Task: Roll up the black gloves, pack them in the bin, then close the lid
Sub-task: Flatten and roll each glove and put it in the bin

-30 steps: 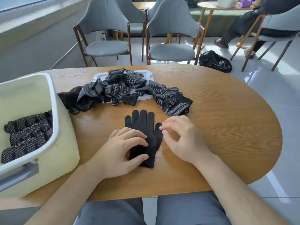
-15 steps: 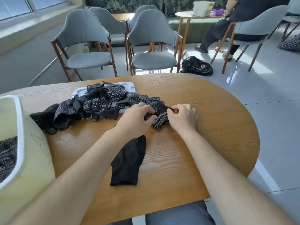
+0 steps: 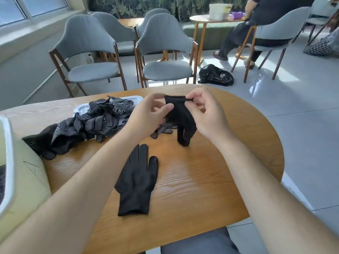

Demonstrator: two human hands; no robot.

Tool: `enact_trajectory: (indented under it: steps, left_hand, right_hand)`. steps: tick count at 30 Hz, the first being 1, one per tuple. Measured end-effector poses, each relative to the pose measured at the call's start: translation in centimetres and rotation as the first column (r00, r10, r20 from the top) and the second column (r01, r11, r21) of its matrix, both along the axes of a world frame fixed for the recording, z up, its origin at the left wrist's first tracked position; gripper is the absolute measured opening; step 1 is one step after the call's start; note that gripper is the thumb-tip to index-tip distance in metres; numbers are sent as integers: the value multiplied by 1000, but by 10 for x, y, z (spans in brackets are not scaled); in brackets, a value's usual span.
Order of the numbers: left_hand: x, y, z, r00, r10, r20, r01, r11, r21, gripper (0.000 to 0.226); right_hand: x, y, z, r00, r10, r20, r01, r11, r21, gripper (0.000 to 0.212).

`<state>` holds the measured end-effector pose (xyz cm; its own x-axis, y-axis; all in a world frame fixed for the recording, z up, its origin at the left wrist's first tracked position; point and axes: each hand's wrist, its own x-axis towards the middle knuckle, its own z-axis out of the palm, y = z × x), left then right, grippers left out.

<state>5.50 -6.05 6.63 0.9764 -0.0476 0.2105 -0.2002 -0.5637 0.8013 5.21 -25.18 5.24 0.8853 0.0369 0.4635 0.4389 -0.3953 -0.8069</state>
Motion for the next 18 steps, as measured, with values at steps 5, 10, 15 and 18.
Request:
enact_trajectory:
  steps: [5,10,15,18]
  left_hand:
    - [-11,3,19,993,-22,115,34,994,-104,24]
    - [-32,10,35,984,-30,178,63,981,-183,21]
    - [-56,28,34,985,13,174,31,968,-248,17]
    - [-66,44,15,987,100,124,-72,974,-216,18]
  right_hand:
    - [-11,-5,36,998,66,1,-66,996,57,31]
    - [-20,-2,54,989,144,-41,-143,989,28,18]
    - [-26,13,53,915,327,-238,-279,936,215,22]
    - [-25,25,30,867,320,-381,-307,947,96,5]
